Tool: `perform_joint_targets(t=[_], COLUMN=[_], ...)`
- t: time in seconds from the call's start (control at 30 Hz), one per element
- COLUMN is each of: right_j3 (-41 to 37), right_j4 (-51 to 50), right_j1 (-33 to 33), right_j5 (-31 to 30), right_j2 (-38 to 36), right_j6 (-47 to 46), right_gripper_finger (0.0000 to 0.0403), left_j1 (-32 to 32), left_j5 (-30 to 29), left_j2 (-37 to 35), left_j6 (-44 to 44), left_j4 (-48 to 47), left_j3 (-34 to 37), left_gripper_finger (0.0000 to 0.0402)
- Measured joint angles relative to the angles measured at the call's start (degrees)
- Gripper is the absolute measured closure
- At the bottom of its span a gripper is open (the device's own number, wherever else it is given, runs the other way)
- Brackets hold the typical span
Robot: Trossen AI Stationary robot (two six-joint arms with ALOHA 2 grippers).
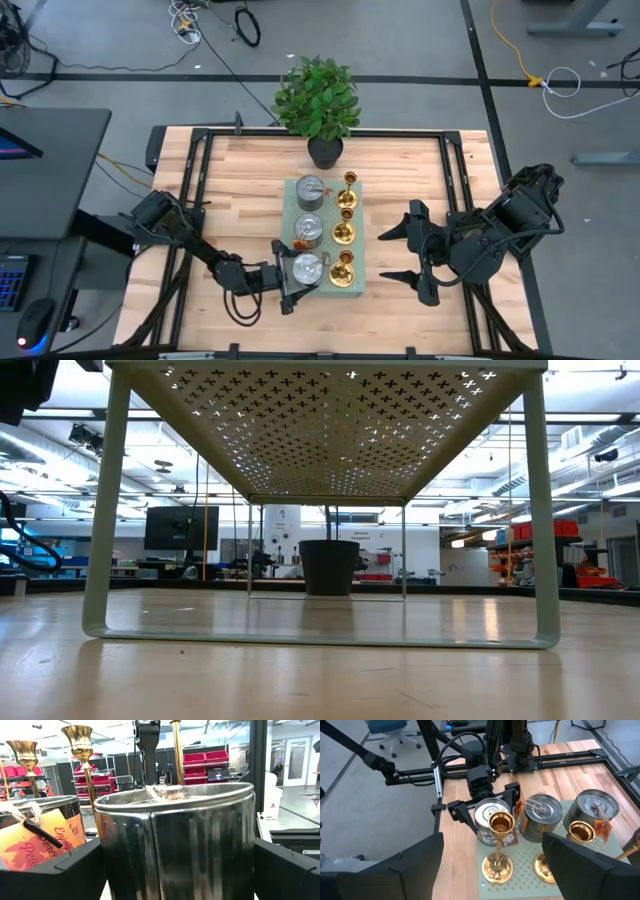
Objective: Pick & Place candle stick holders
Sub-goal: Align the brown scented candle with the other orange scented candle on the shelf
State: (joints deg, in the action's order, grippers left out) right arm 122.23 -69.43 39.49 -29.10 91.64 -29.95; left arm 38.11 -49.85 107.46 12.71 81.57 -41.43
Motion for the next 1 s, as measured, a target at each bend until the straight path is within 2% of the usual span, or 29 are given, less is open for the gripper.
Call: perform_joint_targets(t=[0.2,0.4,0.57,0.87,1.0], right_j3=[0.0,0.0,0.0,0.0,0.0], right_j4=[0.1,0.0,0.0,0.0,0.0], right_j1=[0.0,0.0,0.0,0.0,0.0], right_j5=[0.0,0.0,0.1,0.1,0.1], right_j2=[0.0,0.0,0.0,0.0,0.0], right_j6=[-0.4,-0.9,-1.1,-1.1,-0.9], right_gripper_finger=[0.0063,0.0063,0.0063,0.0063,0.0063], left_j1=[0.0,-0.1,-0.1,-0.1,-0.8], left_j5=[-1.2,2.6,3.6,-1.2,-1.4], left_j2=[0.0,0.0,0.0,-0.4,-0.4], left_j6=[1.6,1.9,2.1,3.5,2.6], left_j4=[-0.5,-0.7,-1.1,-0.8,-0.8], left_j3=[0.0,0.0,0.0,0.1,0.1], left_gripper_finger=[0.0001,0.0001,0.0001,0.0001,0.0002])
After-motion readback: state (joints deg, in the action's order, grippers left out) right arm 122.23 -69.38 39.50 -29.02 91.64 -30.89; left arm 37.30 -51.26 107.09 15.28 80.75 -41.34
